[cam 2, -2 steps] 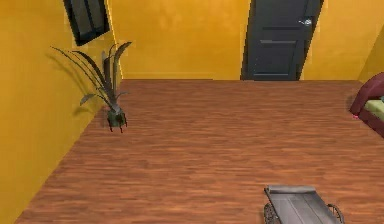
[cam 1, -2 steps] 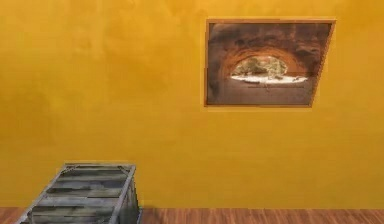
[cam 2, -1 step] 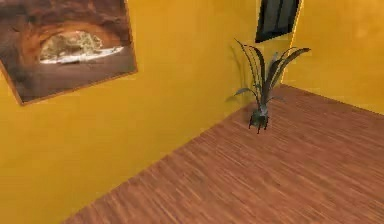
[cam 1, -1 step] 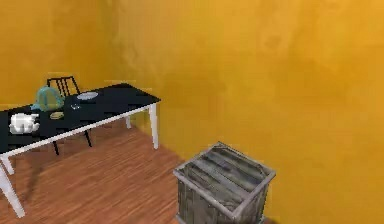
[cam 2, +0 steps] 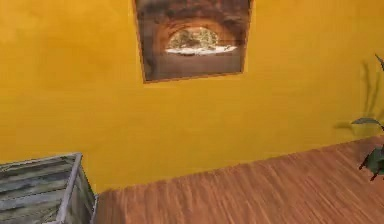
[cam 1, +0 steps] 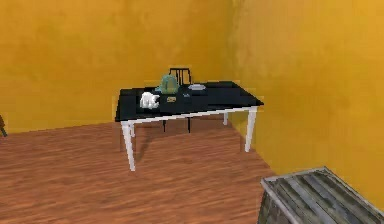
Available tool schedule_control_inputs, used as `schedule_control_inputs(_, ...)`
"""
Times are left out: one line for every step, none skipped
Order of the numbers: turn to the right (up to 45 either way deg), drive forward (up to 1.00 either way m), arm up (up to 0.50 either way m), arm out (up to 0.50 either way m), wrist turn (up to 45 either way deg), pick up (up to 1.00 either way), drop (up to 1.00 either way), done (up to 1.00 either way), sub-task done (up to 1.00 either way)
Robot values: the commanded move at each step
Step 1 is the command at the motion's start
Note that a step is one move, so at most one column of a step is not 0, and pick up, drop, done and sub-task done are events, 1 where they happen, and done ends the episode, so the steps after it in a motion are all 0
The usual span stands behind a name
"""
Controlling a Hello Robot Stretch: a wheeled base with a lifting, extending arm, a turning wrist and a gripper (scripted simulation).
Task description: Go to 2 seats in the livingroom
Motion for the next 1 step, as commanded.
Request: schedule_control_inputs(0.0,0.45,0.0,0.0,0.0,0.0,0.0,0.0,0.0)
